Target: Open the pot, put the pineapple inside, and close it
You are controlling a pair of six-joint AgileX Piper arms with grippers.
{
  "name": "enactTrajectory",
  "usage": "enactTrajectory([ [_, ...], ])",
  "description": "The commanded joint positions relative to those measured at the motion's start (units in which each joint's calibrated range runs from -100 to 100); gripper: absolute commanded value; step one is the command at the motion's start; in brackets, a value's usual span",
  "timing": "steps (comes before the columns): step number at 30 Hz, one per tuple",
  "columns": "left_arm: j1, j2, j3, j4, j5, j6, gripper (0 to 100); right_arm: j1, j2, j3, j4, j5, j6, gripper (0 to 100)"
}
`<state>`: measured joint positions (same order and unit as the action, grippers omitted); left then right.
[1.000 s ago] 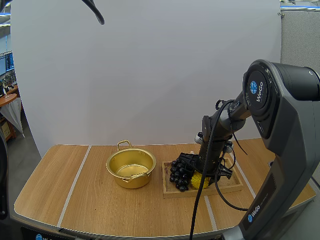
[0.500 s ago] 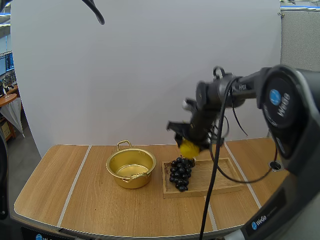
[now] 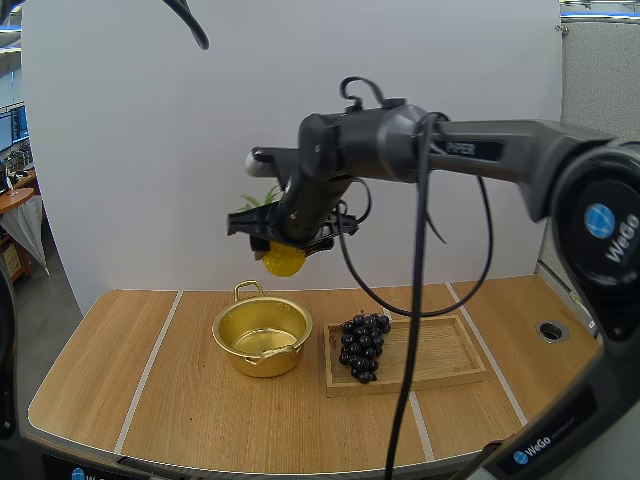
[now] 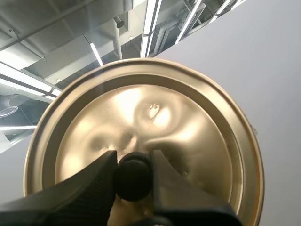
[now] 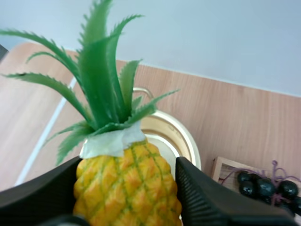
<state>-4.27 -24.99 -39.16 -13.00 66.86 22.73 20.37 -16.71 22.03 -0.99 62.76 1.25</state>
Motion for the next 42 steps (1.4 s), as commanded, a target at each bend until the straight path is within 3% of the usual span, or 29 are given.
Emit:
enactTrajectory([
  [1,-0.13,-0.26,-0.5,0.44,-2.08,-0.62,1,0.89,8.32,-2.62,-1.01,1.27,-0.42,0],
  [15,-0.13,-0.26,-0.5,0.44,-2.08,-0.62,1,0.89,20.93,-3.14,-0.59,0.49,-0.42,0],
  [35,-0.13,-0.26,-0.5,0.44,-2.08,-0.62,1,1.22,26.14,-3.02,4.98,1.2,-6.21,0],
  [37,-0.13,-0.26,-0.5,0.44,-2.08,-0.62,1,1.22,26.43,-3.02,5.38,1.17,-6.86,19],
  [39,-0.13,-0.26,-0.5,0.44,-2.08,-0.62,1,1.22,26.43,-3.02,5.38,1.17,-6.85,51],
  [41,-0.13,-0.26,-0.5,0.44,-2.08,-0.62,1,1.22,26.43,-3.02,5.28,1.17,-6.85,94],
  [42,-0.13,-0.26,-0.5,0.44,-2.08,-0.62,1,1.22,26.43,-3.02,5.02,1.17,-6.85,100],
])
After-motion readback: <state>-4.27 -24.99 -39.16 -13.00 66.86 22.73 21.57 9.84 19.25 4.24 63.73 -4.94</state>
